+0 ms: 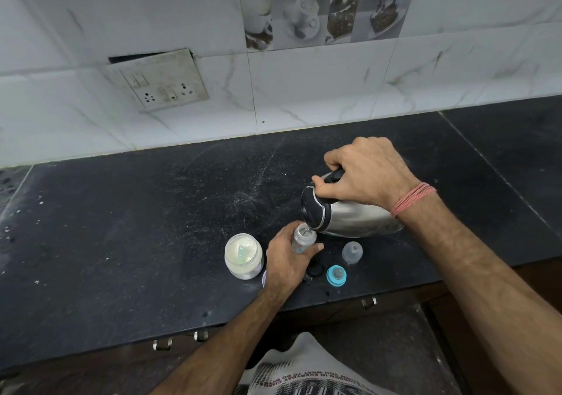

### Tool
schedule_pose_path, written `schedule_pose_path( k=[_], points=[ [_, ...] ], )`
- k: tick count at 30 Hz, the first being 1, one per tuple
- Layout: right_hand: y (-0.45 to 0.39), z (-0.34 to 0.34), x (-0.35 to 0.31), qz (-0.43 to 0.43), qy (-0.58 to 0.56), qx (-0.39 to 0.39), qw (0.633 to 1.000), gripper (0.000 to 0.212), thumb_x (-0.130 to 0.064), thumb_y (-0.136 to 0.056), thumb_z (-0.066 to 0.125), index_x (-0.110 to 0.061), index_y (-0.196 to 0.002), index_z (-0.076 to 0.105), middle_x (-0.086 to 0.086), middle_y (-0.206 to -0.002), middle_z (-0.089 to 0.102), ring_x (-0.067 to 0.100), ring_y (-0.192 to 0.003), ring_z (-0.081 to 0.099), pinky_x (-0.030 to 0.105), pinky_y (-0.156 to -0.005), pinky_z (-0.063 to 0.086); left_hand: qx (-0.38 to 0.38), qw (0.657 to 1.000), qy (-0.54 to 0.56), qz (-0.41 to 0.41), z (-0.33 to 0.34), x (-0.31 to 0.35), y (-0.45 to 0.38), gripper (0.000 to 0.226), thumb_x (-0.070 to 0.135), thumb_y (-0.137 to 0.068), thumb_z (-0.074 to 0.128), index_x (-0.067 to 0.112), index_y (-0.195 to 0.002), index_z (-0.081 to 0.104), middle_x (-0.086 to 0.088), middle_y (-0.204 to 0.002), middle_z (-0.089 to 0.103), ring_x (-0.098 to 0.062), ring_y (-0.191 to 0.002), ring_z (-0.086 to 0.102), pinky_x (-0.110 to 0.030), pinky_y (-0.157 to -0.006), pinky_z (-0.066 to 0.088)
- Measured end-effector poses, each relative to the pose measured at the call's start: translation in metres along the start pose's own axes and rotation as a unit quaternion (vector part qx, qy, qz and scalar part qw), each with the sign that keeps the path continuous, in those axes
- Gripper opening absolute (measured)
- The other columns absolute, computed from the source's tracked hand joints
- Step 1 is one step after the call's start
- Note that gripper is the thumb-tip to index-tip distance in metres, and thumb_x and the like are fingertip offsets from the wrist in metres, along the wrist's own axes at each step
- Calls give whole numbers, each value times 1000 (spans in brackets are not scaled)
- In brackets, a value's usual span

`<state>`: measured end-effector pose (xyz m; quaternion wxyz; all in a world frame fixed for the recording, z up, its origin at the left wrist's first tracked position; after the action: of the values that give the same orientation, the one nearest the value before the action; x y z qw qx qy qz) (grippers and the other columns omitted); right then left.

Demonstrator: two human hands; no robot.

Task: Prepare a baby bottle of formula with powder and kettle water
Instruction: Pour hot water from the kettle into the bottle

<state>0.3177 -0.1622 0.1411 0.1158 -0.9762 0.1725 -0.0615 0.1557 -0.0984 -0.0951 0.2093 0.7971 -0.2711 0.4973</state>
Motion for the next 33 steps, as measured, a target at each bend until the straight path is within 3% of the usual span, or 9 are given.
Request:
schedule_pose_path(
  k=[17, 25, 33],
  points=[
    [1, -1, 4, 4, 0, 9, 1000, 61, -72, -88, 56, -18, -62, 44, -6, -48, 47, 10, -49, 40, 30, -60, 35, -2, 1000, 7, 6, 2, 1, -1, 61, 38, -79, 105, 37, -133, 75, 20, -125, 80, -2, -118, 74, -40, -106, 64],
    [0, 0, 3, 5, -4, 9, 1000, 60, -71, -87, 56, -18, -62, 46, -6, -48, 49, 16, -51, 47, 31, -61, 43, -7, 1000, 11, -5, 0, 4, -1, 61, 34, -79, 105, 35, -133, 76, 19, -123, 80, 0, -115, 74, -35, -106, 63],
    [-1, -1, 3, -3, -3, 10, 1000, 60, -71, -87, 56, -18, -63, 45, -6, -48, 49, 16, -52, 47, 30, -60, 37, -12, 1000, 9, 0, -2, 6, 0, 58, 35, -80, 104, 37, -131, 75, 20, -122, 80, 1, -114, 74, -29, -103, 62]
  ],
)
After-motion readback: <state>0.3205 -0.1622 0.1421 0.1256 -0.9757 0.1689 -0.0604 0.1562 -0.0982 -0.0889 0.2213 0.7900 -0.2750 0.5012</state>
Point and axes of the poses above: each hand's wrist, its own y-axis away from the middle knuckle, its own z-axis out of the palm, x = y × z, the point moved 4 cm from there along -y, towards the middle knuckle
